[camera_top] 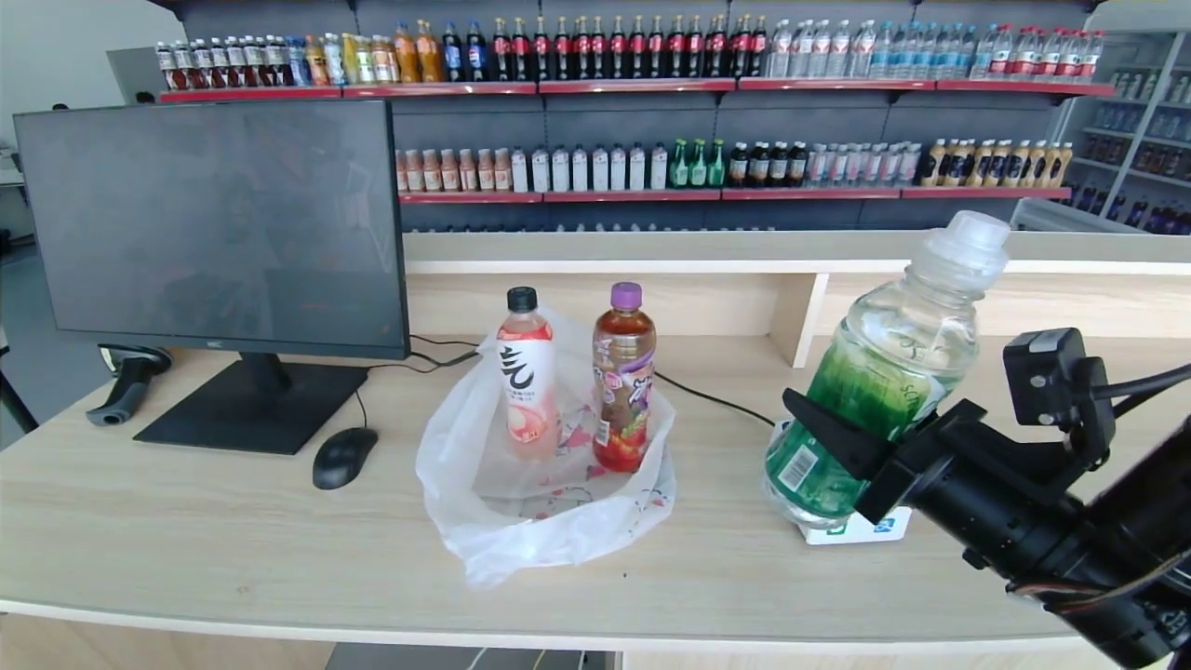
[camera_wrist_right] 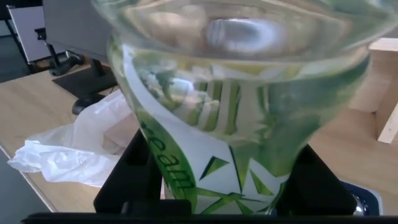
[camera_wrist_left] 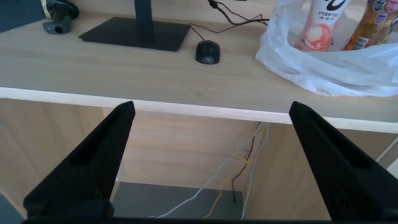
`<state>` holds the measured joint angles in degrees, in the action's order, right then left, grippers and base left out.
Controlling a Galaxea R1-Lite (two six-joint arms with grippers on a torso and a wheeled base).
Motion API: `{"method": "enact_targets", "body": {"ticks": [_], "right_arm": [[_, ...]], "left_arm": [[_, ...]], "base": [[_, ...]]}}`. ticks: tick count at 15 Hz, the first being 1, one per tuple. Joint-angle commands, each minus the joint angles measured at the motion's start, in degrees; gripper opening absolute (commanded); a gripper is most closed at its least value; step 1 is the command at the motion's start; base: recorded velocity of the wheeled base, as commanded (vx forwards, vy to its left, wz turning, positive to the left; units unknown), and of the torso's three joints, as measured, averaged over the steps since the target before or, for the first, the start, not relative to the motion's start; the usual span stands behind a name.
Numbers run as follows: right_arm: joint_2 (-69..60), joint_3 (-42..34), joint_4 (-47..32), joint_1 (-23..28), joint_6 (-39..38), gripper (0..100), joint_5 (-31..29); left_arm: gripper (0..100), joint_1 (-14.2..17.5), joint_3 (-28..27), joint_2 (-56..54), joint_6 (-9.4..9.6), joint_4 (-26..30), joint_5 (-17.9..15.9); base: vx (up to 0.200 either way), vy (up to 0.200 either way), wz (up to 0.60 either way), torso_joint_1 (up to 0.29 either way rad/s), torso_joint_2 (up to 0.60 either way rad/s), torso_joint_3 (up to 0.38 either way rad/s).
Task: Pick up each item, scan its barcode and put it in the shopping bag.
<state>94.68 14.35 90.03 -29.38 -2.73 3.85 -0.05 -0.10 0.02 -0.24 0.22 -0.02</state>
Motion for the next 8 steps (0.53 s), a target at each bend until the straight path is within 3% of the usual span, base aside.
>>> {"method": "enact_targets", "body": {"ticks": [1, 3, 5, 8], "right_arm": [[0.2, -1.4, 0.0, 0.1, 0.0, 0, -0.1], [-1.2, -3.2, 0.0, 1.5, 0.4, 0, -0.1], [-2.4, -3.7, 0.0, 7.1, 3.8, 0, -0.2], [-2.1, -6.0, 0.0, 8.1, 6.1, 0, -0.2]], "left_arm": [[100, 0.0, 0.0, 0.0, -0.02, -0.1, 0.0], [100, 0.0, 0.0, 0.0, -0.02, -0.1, 0.0], [100, 0.0, 0.0, 0.0, -0.02, -0.1, 0.0], [100, 0.0, 0.0, 0.0, -0.02, -0.1, 0.0]], "base": [[0.0, 0.0, 0.0, 0.0, 0.0, 0.0], [0.0, 0.0, 0.0, 0.0, 0.0, 0.0], [0.0, 0.0, 0.0, 0.0, 0.0, 0.0], [0.0, 0.0, 0.0, 0.0, 0.0, 0.0]]}}
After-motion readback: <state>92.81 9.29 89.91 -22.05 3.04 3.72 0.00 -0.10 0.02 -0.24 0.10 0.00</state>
